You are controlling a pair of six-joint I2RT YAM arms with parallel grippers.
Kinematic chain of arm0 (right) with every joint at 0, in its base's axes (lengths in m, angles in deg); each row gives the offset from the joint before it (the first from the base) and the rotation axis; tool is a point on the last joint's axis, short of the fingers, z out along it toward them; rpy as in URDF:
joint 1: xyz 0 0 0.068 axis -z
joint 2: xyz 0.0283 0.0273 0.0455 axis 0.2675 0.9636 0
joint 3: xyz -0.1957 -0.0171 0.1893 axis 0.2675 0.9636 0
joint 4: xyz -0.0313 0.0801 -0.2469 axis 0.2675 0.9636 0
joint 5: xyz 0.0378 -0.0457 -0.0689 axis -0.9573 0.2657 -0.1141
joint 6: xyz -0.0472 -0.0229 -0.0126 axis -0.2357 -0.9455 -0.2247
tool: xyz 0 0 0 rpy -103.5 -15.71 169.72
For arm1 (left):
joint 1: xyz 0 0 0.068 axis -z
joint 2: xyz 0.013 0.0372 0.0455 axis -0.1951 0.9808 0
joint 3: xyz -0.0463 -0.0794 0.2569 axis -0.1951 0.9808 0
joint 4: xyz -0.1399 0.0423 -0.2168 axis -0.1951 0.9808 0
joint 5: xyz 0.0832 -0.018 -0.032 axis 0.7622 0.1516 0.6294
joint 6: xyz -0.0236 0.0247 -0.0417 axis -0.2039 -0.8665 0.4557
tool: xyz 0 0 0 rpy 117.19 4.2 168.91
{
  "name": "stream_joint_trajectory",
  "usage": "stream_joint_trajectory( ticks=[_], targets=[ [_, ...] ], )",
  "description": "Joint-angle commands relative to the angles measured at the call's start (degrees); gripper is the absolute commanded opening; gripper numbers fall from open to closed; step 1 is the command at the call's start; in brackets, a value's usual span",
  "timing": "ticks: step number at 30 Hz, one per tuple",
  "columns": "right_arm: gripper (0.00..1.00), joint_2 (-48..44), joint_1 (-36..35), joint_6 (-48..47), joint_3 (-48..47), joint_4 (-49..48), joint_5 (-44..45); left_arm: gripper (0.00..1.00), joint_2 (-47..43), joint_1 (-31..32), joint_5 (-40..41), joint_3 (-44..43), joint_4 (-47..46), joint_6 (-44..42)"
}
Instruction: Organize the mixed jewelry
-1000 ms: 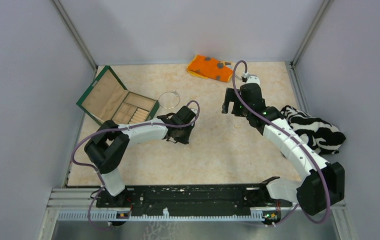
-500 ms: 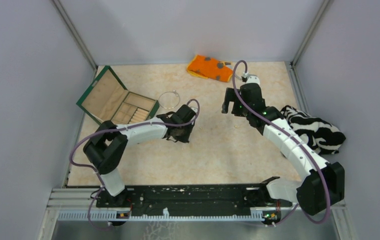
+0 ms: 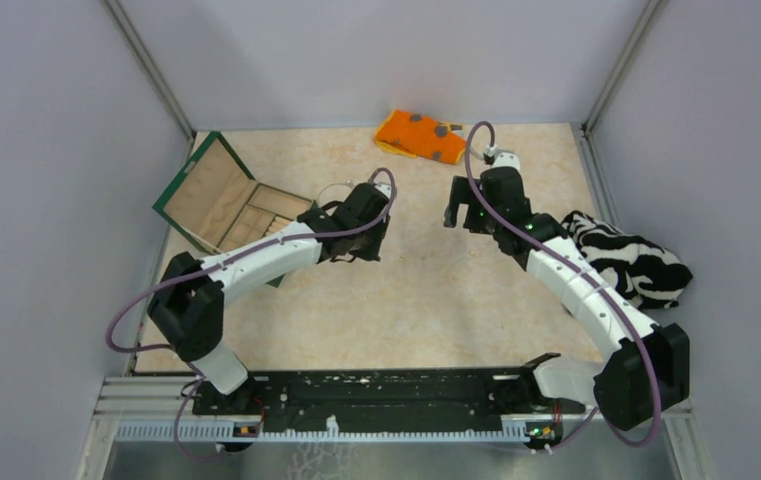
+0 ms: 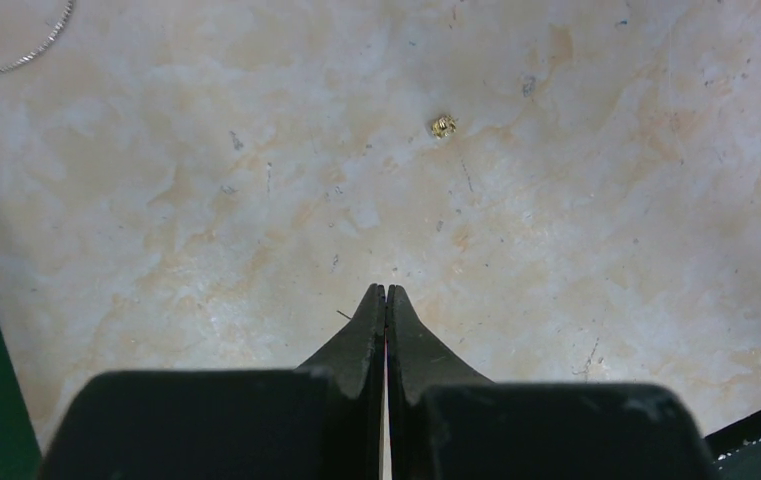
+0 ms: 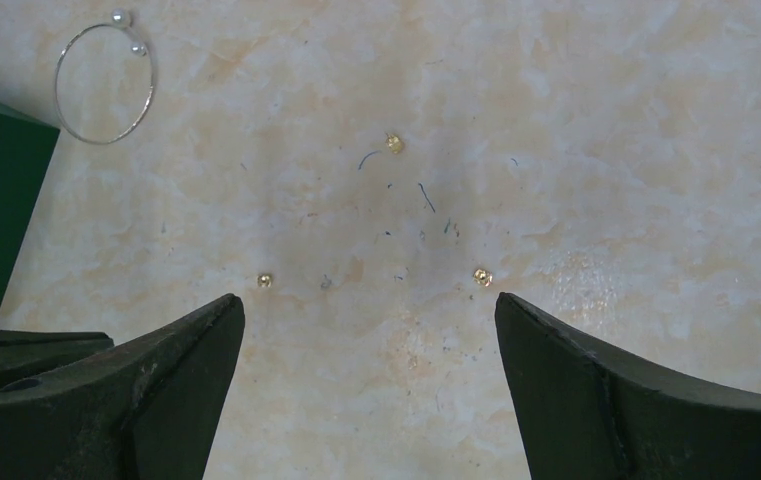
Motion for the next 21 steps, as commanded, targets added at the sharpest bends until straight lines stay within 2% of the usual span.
stream_joint_trajectory(
  ticks=[1, 9, 17, 21],
  targets=[
    [0.95, 0.07, -0.47, -0.21, -0.13, -3.04, 0.06, 0.00, -2.68, -2.93, 0.57, -2.62, 2.85, -1.96],
    [0.95, 0.09, -0.47, -0.82, 0.32, -3.35, -0.02, 0.00, -5.24, -12.75, -0.97, -2.37, 4.08, -3.49],
    [0.95, -0.51, -0.47, -2.39, 0.09, -2.24, 1.27, 0.00, -6.06, -22.49, 1.57, -5.17, 6.84, -3.86],
    [0.95, 0.87, -0.47, -2.35, 0.01, -3.22, -0.29, 0.00, -5.78, -26.32, 6.25, -5.17, 7.01, -2.69]
  ],
)
